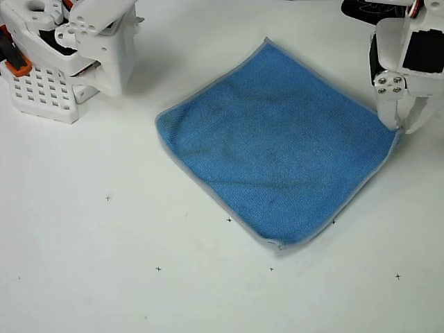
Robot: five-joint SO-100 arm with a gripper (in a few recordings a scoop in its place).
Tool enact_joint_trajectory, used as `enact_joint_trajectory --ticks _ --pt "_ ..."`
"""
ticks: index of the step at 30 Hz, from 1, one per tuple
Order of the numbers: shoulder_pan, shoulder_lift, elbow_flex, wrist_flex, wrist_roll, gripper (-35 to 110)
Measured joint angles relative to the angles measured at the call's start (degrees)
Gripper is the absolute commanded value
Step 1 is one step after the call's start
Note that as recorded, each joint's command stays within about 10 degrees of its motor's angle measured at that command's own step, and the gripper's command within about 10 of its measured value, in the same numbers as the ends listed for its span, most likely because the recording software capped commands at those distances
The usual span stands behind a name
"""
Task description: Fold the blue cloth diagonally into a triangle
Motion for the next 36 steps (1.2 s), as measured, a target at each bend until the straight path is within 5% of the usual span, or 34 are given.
enact_joint_trajectory --ticks 9,23,36 --pt "-1.6 0.1 2.5 1.1 3.4 0" --pt "0.8 10.5 35.9 -8.3 4.5 0" --pt "6.8 18.6 33.3 -4.0 -0.7 0"
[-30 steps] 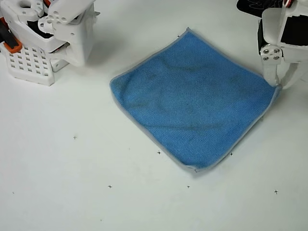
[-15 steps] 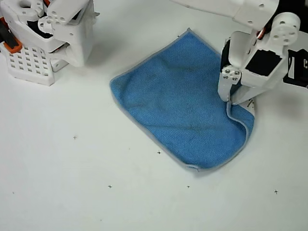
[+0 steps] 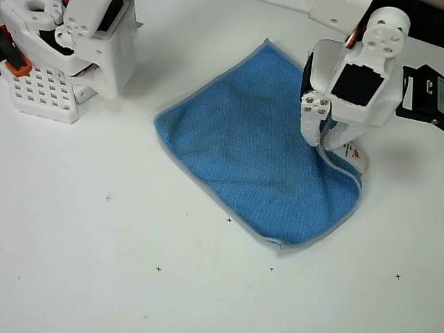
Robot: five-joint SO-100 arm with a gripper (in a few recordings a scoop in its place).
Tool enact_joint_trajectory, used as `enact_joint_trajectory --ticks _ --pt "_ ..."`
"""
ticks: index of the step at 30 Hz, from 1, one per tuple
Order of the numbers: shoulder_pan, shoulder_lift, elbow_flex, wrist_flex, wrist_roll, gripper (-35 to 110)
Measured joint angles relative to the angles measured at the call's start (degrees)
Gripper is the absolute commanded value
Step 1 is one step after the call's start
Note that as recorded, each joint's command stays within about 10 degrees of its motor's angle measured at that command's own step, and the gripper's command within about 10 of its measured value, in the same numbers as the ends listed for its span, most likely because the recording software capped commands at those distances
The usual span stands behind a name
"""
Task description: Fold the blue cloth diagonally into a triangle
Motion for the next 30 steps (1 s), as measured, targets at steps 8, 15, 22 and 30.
enact_joint_trajectory --ticks 8,15,22,30 --pt "-0.4 5.9 1.8 1.1 0.3 0" --pt "-0.4 11.4 7.4 1.2 0.9 0" --pt "2.0 17.8 18.8 1.2 2.2 0" --pt "3.8 26.5 28.3 1.1 2.2 0"
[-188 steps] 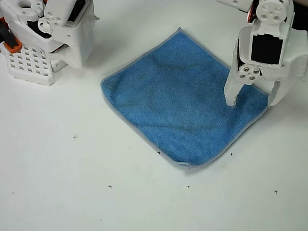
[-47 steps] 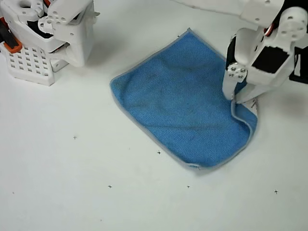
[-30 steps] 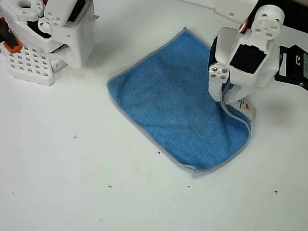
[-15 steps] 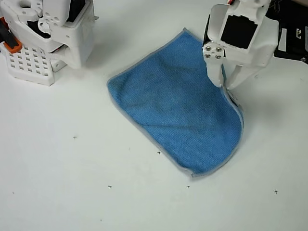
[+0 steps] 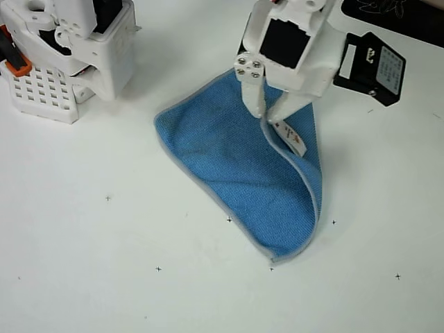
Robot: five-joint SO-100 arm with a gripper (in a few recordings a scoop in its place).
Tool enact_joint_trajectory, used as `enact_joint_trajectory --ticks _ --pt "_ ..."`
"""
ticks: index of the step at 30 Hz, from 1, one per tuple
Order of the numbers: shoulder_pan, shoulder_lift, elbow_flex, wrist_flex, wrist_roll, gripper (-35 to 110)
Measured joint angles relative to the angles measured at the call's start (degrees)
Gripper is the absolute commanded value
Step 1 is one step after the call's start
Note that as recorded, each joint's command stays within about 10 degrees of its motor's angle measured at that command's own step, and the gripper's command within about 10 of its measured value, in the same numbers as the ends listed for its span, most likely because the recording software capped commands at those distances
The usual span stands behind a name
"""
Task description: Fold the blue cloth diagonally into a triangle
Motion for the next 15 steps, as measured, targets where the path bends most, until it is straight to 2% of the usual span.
enact_joint_trajectory --ticks 15 --pt "2.4 20.7 17.0 0.8 2.3 0"
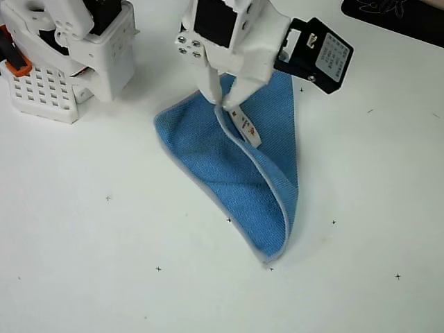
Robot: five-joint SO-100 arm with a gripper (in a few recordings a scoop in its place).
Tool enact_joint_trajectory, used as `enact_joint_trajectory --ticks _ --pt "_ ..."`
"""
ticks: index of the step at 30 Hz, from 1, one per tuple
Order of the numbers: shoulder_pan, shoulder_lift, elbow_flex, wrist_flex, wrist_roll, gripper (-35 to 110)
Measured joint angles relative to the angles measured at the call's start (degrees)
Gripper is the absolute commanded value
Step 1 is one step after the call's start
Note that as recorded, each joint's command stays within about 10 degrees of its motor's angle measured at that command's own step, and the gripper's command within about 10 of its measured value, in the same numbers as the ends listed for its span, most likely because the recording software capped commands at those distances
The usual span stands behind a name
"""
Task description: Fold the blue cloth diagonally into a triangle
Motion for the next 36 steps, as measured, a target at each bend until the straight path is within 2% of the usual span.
enact_joint_trajectory --ticks 8,13,22,36 --pt "-2.0 13.4 7.3 -0.4 2.8 0" --pt "-2.6 20.9 14.4 -5.4 2.5 0" --pt "2.5 25.7 29.8 -15.9 0.1 0" --pt "-1.6 40.4 43.2 -17.9 5.5 0"
